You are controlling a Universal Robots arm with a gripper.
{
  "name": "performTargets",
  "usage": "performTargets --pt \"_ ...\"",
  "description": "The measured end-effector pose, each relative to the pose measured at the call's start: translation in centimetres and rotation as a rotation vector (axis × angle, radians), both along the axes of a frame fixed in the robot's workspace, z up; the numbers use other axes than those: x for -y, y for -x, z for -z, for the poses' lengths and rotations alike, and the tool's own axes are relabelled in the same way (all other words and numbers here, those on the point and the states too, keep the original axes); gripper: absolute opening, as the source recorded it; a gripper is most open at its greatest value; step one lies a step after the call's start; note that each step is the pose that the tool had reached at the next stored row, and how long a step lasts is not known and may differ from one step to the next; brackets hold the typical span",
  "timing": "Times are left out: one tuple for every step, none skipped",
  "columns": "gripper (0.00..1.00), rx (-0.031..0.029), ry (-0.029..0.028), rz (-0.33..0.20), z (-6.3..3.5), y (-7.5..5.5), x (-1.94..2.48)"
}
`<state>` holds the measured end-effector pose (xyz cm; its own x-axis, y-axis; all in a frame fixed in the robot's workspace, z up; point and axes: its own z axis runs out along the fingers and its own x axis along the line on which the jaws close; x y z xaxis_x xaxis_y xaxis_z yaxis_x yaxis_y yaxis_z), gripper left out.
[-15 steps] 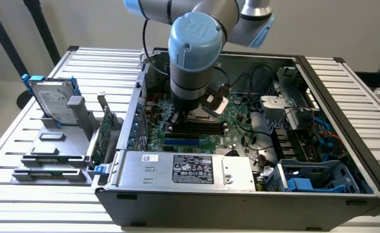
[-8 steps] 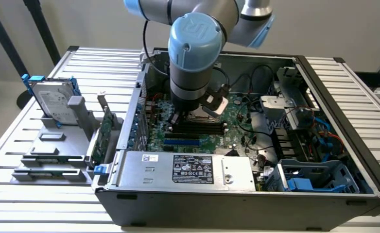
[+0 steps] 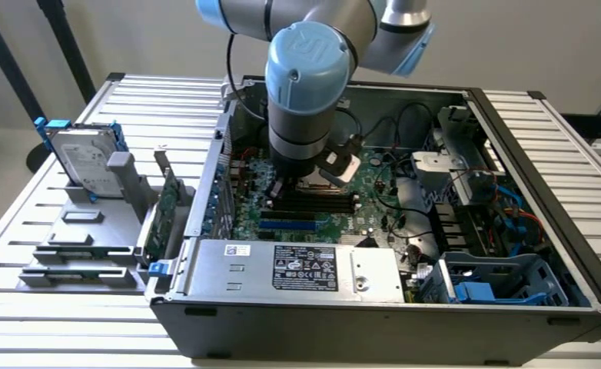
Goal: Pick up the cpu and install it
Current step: 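Install the second cpu locking lever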
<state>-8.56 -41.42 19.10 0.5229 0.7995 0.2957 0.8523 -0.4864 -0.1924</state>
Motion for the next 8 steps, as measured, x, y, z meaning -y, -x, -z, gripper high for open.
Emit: performTargets --pt "0.11 0.0005 0.0063 0.000 0.00 0.02 -0.02" --pt "0.11 0.0010 0.0128 0.000 0.02 0.03 -0.04" --pt "0.11 0.0014 0.0180 0.000 0.03 0.04 -0.06" --pt "0.11 0.0015 0.0214 0.000 0.03 0.04 -0.08" --pt "0.11 0.0014 0.0236 0.000 0.02 0.05 -0.09" --pt "0.11 0.0013 0.0249 0.000 -0.03 0.06 -0.10" --pt "0.11 0.0013 0.0258 0.000 -0.12 0.07 -0.12" --pt "0.11 0.0011 0.0270 0.000 -0.27 0.08 -0.13"
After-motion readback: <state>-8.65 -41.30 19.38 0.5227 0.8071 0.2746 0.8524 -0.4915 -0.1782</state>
